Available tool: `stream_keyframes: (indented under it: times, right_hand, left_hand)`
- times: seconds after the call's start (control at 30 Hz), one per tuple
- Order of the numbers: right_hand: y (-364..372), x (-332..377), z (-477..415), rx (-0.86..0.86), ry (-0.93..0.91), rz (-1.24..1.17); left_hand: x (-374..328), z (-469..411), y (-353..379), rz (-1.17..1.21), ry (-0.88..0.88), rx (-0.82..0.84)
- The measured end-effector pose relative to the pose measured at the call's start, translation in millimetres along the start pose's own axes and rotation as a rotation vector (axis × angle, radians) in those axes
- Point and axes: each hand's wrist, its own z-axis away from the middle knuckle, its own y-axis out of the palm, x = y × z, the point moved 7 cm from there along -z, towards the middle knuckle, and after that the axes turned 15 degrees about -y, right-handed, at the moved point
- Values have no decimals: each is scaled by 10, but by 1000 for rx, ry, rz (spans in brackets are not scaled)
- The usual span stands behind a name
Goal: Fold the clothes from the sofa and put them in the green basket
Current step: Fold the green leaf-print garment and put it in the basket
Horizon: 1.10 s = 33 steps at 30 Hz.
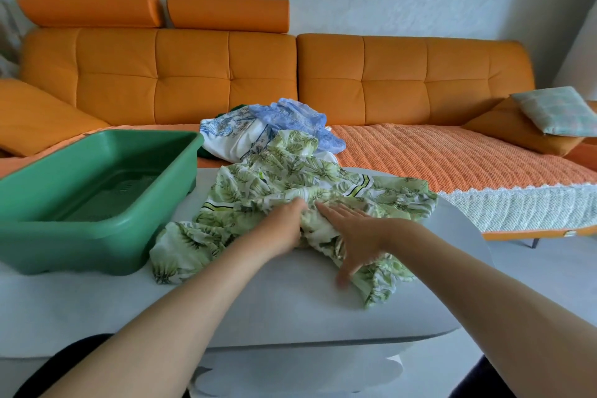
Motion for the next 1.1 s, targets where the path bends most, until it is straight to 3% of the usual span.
stream_keyframes:
  times: [0.17, 0.23, 0.3, 0.37, 0.47, 0.53, 0.6, 0.67, 0.73, 0.77, 0.83, 0.9, 0.97, 1.03, 1.1]
  right_hand:
    - [32, 120, 156, 9, 2, -4]
    - [-27, 160, 228, -18, -4, -1]
    - [-144, 210, 302, -63, -17, -64]
    - [-254, 273, 380, -97, -33, -161]
    - [-362, 303, 500, -142, -40, -290]
    - [-402, 304, 592, -150, -12, -293]
    - [-406, 299, 651, -108, 20, -249]
    - [-292, 320, 676, 40, 39, -241]
    - [-95, 393, 704, 247, 49, -411]
    - [-17, 449, 718, 328, 51, -531]
    - [35, 537, 724, 374, 55, -682]
    - [-41, 516, 650, 237, 24, -697]
    - [-178, 465, 550, 10, -34, -591]
    - [-260, 413, 463, -134, -66, -362]
    - [-199, 389, 396, -125, -44, -190]
  left_hand:
    - [192, 150, -437, 222, -33, 128]
    - [282, 282, -514, 102, -52, 208]
    - [430, 377, -584, -87, -100, 185]
    - [512, 454, -747, -163, -101, 46]
    - [445, 604, -1157, -218, 52, -429]
    - [444, 669, -1261, -145, 98, -524]
    - [453, 681, -1107, -39, 37, -238]
    - [528, 776, -721, -96, -62, 270]
    - [667, 1013, -395, -68, -201, 734]
    - [707, 1120, -301, -27, -245, 886]
    - [699, 1166, -228, 50, -219, 970]
    - [606, 1029, -230, 187, -128, 867]
    - [520, 827, -297, 264, -36, 579]
    - [551, 654, -334, 95, 4, 258]
    - [663, 580, -172, -188, -43, 206]
